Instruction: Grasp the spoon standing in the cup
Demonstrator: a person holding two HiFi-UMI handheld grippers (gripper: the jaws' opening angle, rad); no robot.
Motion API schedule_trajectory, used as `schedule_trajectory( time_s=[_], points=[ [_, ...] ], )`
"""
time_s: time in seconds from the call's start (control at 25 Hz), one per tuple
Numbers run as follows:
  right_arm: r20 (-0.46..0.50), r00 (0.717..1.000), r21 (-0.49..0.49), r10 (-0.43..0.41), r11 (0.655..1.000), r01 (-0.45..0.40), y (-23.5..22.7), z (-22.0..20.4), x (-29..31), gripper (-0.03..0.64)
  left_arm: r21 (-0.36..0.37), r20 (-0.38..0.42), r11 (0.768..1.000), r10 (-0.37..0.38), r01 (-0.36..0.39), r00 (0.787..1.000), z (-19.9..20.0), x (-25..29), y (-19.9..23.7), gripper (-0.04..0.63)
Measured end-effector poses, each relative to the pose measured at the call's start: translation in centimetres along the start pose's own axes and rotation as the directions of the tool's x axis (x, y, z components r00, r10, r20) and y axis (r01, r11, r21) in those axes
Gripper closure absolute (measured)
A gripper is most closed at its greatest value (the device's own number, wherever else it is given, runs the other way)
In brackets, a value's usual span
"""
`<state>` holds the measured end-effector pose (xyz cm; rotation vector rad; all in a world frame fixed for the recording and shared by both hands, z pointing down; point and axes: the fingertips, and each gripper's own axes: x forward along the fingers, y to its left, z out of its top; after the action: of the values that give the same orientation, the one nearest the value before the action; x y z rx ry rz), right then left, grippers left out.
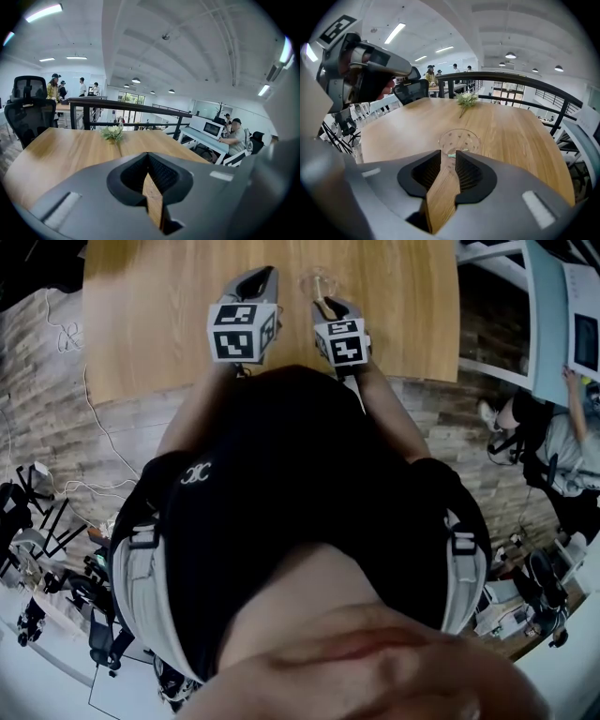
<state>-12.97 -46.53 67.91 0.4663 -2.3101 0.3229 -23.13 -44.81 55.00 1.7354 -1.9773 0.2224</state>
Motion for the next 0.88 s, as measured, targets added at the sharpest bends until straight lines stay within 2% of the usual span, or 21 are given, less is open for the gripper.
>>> schedule_trajectory(
  time_s=[0.2,0.28,0.36,0.48,0.88],
  points=[
    [-0.012,1.000,0.008,-0.024,1.000,0.024,-0.5,0.1,0.8,0.520,0.006,-0.002,1.000,0.000,0.000,1.000,0.2,0.2,0.1,0.583],
    [-0.014,0.999,0.002,-0.032,0.999,0.032,-0.7,0.2,1.0,0.531,0.010,-0.005,1.000,0.001,-0.001,1.000,0.2,0.3,0.0,0.583],
    [-0.019,0.999,-0.009,-0.047,0.999,0.046,-0.9,0.3,1.0,0.569,0.012,-0.007,1.000,0.002,-0.002,1.000,0.2,0.3,-0.1,0.583],
    [-0.019,0.999,-0.010,-0.045,0.999,0.044,-1.0,0.5,1.0,0.571,0.015,-0.007,1.000,0.001,-0.001,1.000,0.2,0.2,-0.1,0.583],
    [0.096,0.995,0.038,-0.023,0.999,0.020,-1.6,3.0,-2.6,0.574,0.022,0.003,1.000,-0.009,0.009,1.000,0.1,0.1,-0.8,0.583]
  ],
)
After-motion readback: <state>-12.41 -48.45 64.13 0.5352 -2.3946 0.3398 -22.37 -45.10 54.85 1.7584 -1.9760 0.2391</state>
